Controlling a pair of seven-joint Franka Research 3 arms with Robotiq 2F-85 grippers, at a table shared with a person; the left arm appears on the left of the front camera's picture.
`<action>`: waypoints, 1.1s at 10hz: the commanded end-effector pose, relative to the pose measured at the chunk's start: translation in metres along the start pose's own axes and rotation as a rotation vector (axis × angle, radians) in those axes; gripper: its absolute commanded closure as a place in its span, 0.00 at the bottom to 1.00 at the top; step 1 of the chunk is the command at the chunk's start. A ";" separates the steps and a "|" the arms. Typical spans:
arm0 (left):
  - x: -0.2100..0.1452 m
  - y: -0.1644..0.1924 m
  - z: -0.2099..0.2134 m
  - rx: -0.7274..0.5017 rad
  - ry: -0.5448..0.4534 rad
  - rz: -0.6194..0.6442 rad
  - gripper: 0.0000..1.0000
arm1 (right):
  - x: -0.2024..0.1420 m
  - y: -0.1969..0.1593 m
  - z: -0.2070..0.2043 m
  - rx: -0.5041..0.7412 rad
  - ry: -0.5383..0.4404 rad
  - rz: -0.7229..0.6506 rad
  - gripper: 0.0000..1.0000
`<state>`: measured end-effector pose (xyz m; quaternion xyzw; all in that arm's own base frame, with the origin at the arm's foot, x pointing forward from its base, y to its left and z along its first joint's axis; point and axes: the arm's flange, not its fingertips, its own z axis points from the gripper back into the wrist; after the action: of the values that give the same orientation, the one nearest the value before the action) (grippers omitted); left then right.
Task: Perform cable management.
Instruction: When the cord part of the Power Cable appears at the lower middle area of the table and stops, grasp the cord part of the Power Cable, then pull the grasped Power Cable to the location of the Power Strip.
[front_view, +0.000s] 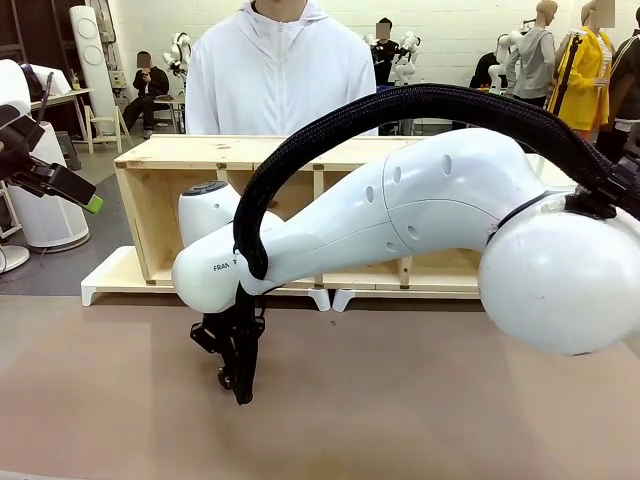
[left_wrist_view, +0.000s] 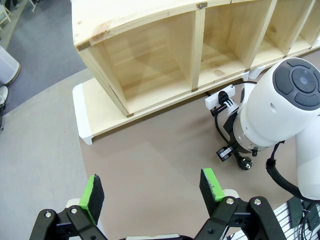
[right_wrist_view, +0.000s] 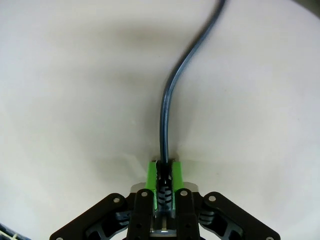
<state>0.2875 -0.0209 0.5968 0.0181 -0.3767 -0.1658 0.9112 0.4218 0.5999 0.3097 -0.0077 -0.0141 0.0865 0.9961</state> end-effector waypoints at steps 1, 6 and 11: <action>0.002 0.001 -0.002 0.006 -0.009 -0.001 0.00 | 0.002 0.008 0.001 -0.002 0.041 -0.052 1.00; 0.002 0.001 -0.002 0.006 -0.009 -0.001 0.00 | 0.002 0.008 0.000 0.010 0.057 -0.050 1.00; 0.002 0.001 -0.002 0.006 -0.009 -0.001 0.00 | 0.000 0.001 -0.001 0.010 0.051 -0.030 1.00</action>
<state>0.2875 -0.0210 0.5968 0.0181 -0.3767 -0.1658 0.9112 0.4218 0.6011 0.3089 -0.0041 0.0118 0.0721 0.9973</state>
